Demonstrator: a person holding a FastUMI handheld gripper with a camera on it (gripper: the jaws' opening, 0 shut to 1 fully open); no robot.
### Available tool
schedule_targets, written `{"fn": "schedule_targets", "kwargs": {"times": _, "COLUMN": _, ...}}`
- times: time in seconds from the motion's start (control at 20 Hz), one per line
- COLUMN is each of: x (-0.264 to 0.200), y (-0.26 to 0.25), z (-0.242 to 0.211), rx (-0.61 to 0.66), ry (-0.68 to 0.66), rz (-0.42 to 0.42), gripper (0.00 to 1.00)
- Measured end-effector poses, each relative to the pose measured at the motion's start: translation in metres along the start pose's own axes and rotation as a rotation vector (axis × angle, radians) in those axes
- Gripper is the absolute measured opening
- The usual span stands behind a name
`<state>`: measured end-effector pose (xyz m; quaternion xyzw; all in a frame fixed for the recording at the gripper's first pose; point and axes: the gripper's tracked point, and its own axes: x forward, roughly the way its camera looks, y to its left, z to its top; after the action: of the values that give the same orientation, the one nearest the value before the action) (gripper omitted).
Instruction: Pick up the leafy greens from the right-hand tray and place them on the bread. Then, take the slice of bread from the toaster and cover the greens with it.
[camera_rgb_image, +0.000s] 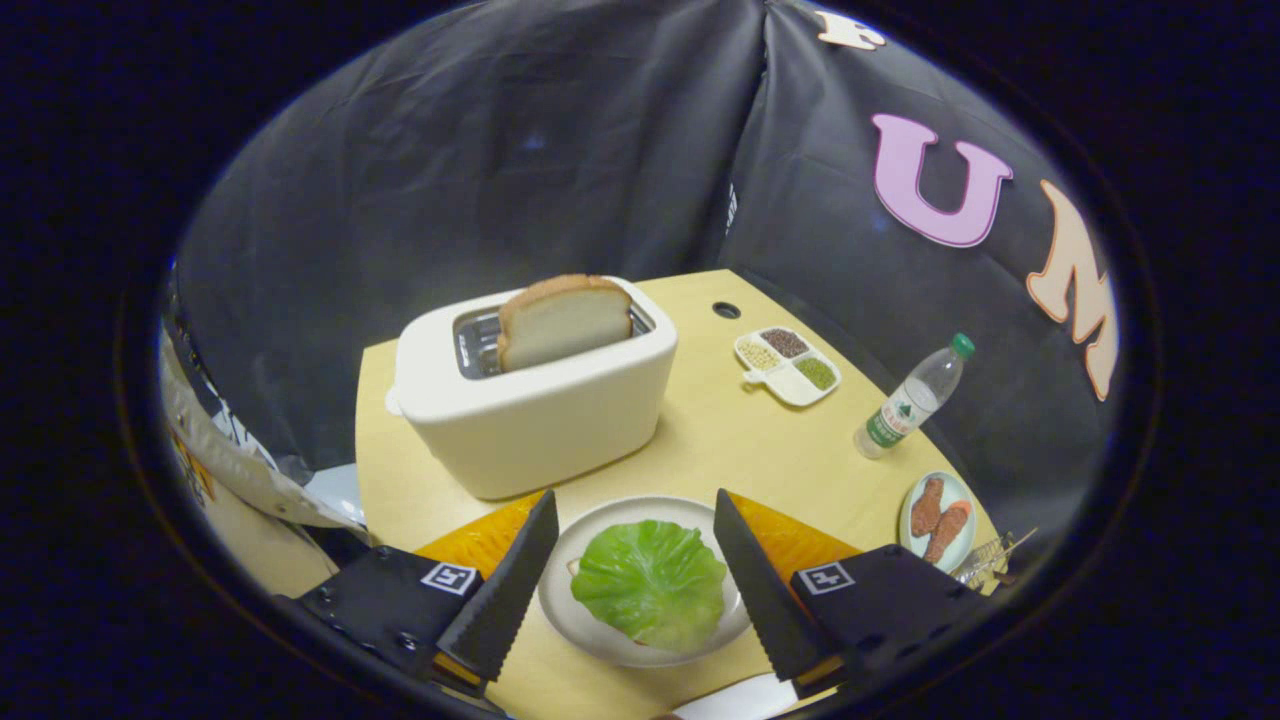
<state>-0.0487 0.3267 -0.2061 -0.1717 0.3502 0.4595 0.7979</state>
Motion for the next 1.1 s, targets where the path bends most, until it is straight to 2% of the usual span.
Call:
{"fn": "schedule_targets", "kwargs": {"times": 0.3, "x": 0.008, "y": 0.025, "z": 0.048, "rx": 0.042, "ry": -0.037, "rz": 0.030, "gripper": 1.00}}
{"fn": "schedule_targets", "kwargs": {"times": 0.55, "x": 0.021, "y": 0.040, "z": 0.075, "rx": 0.124, "ry": -0.049, "rz": 0.059, "gripper": 0.99}}
{"fn": "schedule_targets", "kwargs": {"times": 1.1, "x": 0.068, "y": 0.052, "z": 0.100, "rx": 0.371, "ry": -0.018, "rz": 0.124, "gripper": 0.97}}
